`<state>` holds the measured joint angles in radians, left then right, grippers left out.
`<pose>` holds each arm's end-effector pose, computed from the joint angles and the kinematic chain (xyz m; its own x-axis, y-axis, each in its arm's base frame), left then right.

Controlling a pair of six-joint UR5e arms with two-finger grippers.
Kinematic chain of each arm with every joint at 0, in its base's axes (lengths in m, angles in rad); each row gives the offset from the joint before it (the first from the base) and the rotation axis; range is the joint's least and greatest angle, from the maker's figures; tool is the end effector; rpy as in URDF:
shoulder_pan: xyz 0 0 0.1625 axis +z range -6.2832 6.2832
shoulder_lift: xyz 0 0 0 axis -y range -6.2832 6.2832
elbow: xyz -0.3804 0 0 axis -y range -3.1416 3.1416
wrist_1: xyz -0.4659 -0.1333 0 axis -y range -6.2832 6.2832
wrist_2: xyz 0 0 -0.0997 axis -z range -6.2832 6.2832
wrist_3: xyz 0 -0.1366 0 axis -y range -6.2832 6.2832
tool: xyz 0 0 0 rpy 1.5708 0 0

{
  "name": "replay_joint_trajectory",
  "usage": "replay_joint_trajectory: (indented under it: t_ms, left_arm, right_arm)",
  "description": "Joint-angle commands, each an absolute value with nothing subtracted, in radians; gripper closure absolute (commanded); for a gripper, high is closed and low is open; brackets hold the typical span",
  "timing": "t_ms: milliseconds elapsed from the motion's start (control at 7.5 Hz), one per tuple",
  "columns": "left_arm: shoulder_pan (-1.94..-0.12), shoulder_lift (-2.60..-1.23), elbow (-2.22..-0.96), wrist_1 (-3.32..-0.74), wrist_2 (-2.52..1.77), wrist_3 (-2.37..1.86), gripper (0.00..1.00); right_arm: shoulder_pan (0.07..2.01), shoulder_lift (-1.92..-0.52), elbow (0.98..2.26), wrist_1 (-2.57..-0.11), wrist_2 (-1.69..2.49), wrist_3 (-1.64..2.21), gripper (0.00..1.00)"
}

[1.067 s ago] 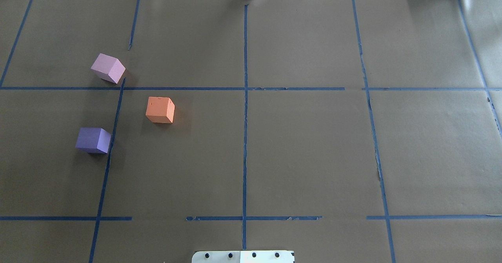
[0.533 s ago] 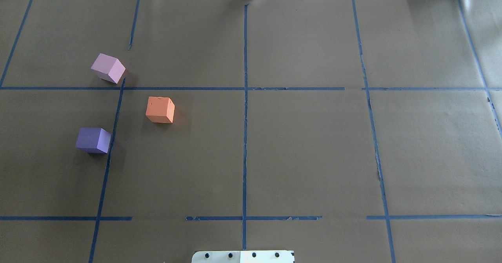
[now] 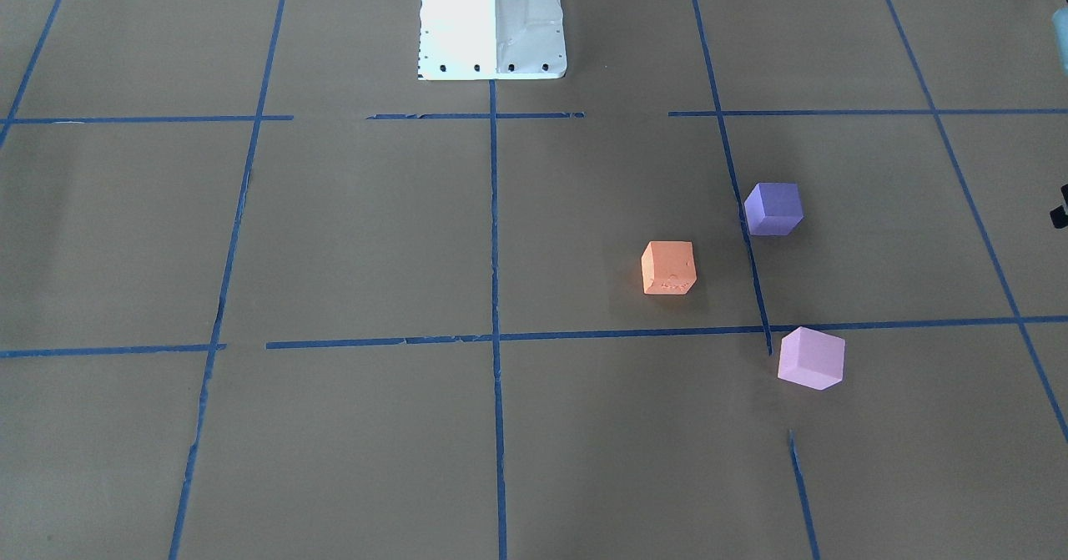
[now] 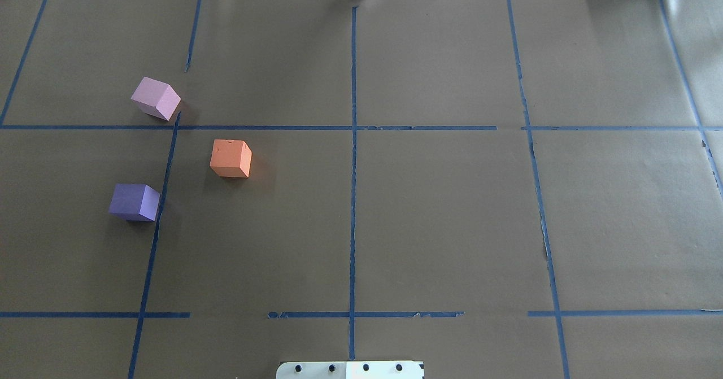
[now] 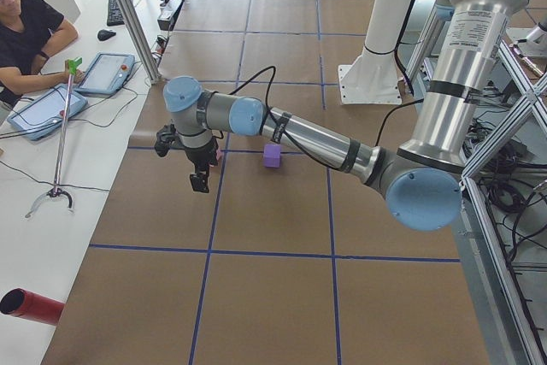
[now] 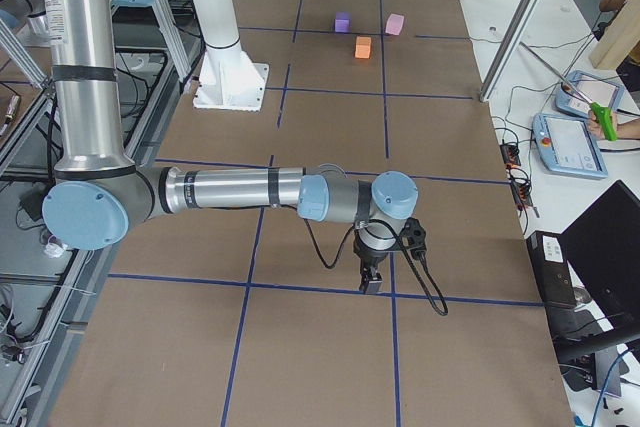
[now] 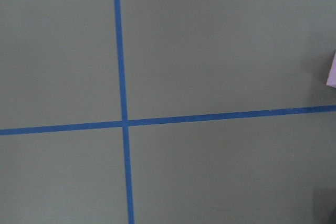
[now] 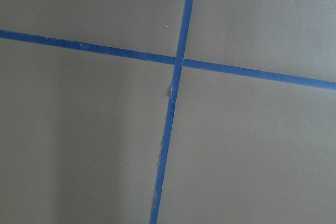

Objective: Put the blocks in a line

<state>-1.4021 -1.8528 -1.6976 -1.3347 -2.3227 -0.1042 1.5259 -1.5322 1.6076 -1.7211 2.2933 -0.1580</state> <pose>0.0695 -0.6462 0.4238 0.7137 0.1360 -0.6871 -0.0917 0.9907 0.1009 0.0173 -0.5724 0.6172 0.7352 -0.1412 0.6630 0.1625 0.9863 0.0299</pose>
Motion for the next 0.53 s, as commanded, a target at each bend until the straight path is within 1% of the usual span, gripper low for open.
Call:
replay_joint_trajectory:
  t_ms: [0,267,400]
  left_arm:
    - [-1.265,-1.931,-1.689,-1.327,-2.321,-0.159,0.0]
    - [-1.221,-1.946,-1.704,-1.333,-2.327,-0.201,0.0]
    - [-1.147,-1.995,-1.689,-1.333,-2.326,-0.335,0.0]
  right_arm:
    - [1.526,-1.532,1.608,-1.721,2.293,-0.158,0.0]
    - [1.526,-1.532,1.608,-1.721,2.293,-0.158,0.0]
    - [1.526,-1.532,1.608,-1.721,2.293,-0.158,0.0]
